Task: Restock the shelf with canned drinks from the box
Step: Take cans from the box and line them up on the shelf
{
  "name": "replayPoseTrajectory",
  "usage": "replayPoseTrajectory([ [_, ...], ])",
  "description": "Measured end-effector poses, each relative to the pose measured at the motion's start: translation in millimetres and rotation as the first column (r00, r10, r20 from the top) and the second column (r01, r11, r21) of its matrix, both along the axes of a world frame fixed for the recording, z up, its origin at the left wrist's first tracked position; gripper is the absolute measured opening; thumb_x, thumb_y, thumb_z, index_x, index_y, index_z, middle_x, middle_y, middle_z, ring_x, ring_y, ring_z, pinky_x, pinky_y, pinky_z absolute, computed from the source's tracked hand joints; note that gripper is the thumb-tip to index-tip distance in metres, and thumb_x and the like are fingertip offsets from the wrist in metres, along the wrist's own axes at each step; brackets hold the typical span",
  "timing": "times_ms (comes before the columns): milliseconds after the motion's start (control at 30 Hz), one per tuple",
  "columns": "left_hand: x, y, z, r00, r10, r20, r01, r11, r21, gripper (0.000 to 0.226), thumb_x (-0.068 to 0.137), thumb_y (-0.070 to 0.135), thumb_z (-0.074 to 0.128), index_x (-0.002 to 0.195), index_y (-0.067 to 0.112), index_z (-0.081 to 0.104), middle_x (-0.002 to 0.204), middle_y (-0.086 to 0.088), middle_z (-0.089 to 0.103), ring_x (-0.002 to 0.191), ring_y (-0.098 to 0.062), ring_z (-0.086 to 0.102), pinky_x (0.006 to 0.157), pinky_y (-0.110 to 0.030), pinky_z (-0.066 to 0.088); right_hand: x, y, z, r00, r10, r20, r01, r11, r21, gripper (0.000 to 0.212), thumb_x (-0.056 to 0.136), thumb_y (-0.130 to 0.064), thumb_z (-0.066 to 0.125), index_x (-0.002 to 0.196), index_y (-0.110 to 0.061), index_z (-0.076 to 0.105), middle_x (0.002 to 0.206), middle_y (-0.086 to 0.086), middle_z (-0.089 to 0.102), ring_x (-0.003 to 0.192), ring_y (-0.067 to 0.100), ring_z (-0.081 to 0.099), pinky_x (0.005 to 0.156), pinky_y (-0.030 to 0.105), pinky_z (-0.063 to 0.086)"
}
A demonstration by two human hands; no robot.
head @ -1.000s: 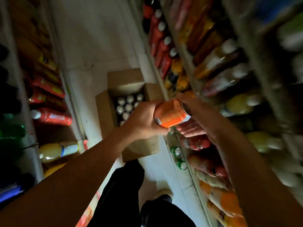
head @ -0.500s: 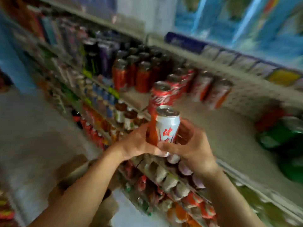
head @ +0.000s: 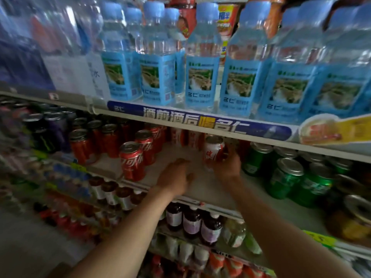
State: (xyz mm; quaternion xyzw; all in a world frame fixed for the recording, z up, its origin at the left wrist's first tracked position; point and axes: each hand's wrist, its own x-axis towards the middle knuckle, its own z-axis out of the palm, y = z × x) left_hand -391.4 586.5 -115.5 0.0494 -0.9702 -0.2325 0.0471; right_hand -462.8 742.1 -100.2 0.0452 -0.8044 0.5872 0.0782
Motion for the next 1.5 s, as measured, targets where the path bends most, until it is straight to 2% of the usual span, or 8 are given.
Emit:
replayPoseTrajectory([
  [133,-7.6,-3.1,-4.6,0.998,-0.010,0.066,0.022,0.984,-0.178,0.046,0.092,0.042,0.055,0.132,0.020,0.057,0.137,-0.004,0.054,0.125,-0.028,0.051,0.104,-0.038,0.044,-23.9,-7.5,-7.0,0.999,-0.025,0.027,0.026,0.999,-0.044,0.076,0.065,0.003,0.085,0.132,-0.009,0.053,0.116,0.003,0.062,0.107,0.014,0.056,0.078,0.019,0.045],
  [233,-13.2,-8.6,-3.9,0.995,-0.036,0.088,0.053,0.977,-0.204,0.047,0.090,0.046,0.056,0.129,0.021,0.058,0.136,-0.003,0.054,0.124,-0.028,0.051,0.103,-0.038,0.044,-47.6,-5.4,-24.6,1.000,-0.014,-0.020,0.018,0.982,0.190,0.058,0.079,-0.015,0.079,0.132,-0.017,0.054,0.123,-0.001,0.062,0.110,0.012,0.055,0.084,0.024,0.045],
  [300,-14.9,-12.3,-2.7,0.994,-0.055,0.099,0.076,0.970,-0.230,0.047,0.089,0.048,0.056,0.128,0.021,0.059,0.135,-0.003,0.054,0.123,-0.028,0.052,0.103,-0.038,0.045,-57.8,-4.5,-36.4,0.989,0.083,0.118,-0.066,0.988,-0.141,0.039,0.087,-0.026,0.068,0.123,-0.019,0.058,0.104,-0.006,0.073,0.100,0.007,0.061,0.082,0.023,0.049],
  [367,-15.3,-14.0,-0.8,0.991,-0.066,0.119,0.093,0.965,-0.244,0.048,0.089,0.049,0.056,0.128,0.022,0.059,0.136,-0.002,0.054,0.123,-0.027,0.052,0.103,-0.037,0.044,-51.2,-1.1,-32.0,0.992,0.100,0.072,-0.114,0.965,0.234,0.035,0.079,-0.019,0.076,0.109,-0.017,0.060,0.076,-0.008,0.068,0.079,0.005,0.062,0.066,0.011,0.047],
  [433,-17.1,-16.0,1.9,0.988,-0.080,0.130,0.111,0.960,-0.257,0.049,0.089,0.049,0.057,0.129,0.022,0.059,0.137,0.000,0.053,0.124,-0.026,0.052,0.104,-0.036,0.043,-49.8,-5.1,-33.2,0.988,-0.054,0.144,0.019,0.972,0.233,0.038,0.073,-0.019,0.083,0.105,-0.014,0.063,0.084,-0.006,0.066,0.082,0.012,0.063,0.066,0.014,0.047],
  [633,-20.5,-20.0,6.6,0.979,-0.115,0.168,0.156,0.954,-0.254,0.050,0.088,0.051,0.057,0.129,0.023,0.059,0.135,0.001,0.052,0.124,-0.024,0.051,0.103,-0.038,0.044,-62.0,-21.9,-26.5,0.961,-0.174,0.215,0.160,0.984,0.080,0.057,0.078,-0.030,0.077,0.129,-0.014,0.056,0.131,0.013,0.060,0.124,0.032,0.056,0.107,0.045,0.044],
  [1300,-26.0,-22.6,7.9,0.974,-0.137,0.181,0.180,0.951,-0.251,0.057,0.090,0.051,0.057,0.139,0.024,0.050,0.145,0.001,0.045,0.132,-0.023,0.044,0.109,-0.036,0.037,-78.3,-26.1,-25.3,0.979,-0.125,0.160,0.082,0.965,0.248,0.052,0.081,-0.036,0.074,0.127,-0.020,0.057,0.127,0.007,0.062,0.119,0.027,0.058,0.096,0.035,0.046],
  [1500,-24.7,-22.5,5.8,0.975,-0.136,0.176,0.182,0.944,-0.275,0.056,0.090,0.049,0.057,0.140,0.024,0.050,0.147,0.000,0.044,0.133,-0.023,0.044,0.110,-0.034,0.036,-73.5,-32.6,-23.3,0.977,-0.082,0.196,0.052,0.987,0.153,0.057,0.071,-0.055,0.063,0.119,-0.025,0.062,0.122,0.004,0.066,0.116,0.026,0.060,0.102,0.045,0.047],
])
